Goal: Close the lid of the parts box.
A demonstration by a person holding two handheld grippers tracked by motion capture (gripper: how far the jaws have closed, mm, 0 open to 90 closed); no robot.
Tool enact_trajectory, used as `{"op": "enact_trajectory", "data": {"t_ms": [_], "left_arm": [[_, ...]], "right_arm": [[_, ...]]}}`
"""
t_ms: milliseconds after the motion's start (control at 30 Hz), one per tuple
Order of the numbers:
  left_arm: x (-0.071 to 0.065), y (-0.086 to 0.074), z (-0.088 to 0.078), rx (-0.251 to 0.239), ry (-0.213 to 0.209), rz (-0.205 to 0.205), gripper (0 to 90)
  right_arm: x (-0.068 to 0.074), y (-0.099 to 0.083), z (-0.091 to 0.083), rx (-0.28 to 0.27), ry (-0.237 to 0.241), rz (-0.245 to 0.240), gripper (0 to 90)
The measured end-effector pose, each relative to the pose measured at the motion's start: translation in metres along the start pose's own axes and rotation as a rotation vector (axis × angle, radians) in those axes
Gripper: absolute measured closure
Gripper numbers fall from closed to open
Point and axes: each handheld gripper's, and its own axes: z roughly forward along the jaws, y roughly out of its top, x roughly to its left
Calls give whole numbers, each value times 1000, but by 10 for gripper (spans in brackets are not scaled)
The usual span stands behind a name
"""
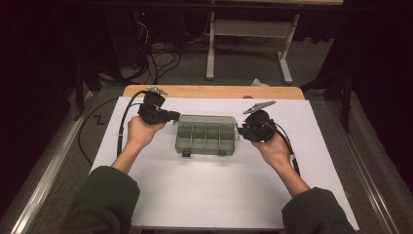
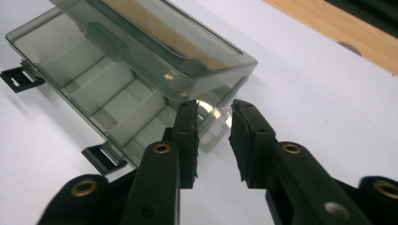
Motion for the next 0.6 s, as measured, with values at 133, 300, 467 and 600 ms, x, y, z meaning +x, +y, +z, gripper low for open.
{"op": "enact_trajectory", "data": {"t_ms": [133,300,467,600], "left_arm": [[-4,-2,3,7,-7,14,856],[-6,-8,7,16,-11,21,855],[-8,-15,7,24,-12,35,856],[-11,-21,7,30,-11,42,856]], "right_arm": [[-6,-3,-3,-6,1,24,827],[-6,-1,-6,-41,12,32,871],[1,1,-4,-60,32,31,882],[4,0,-2,-65,47,24,887]]}}
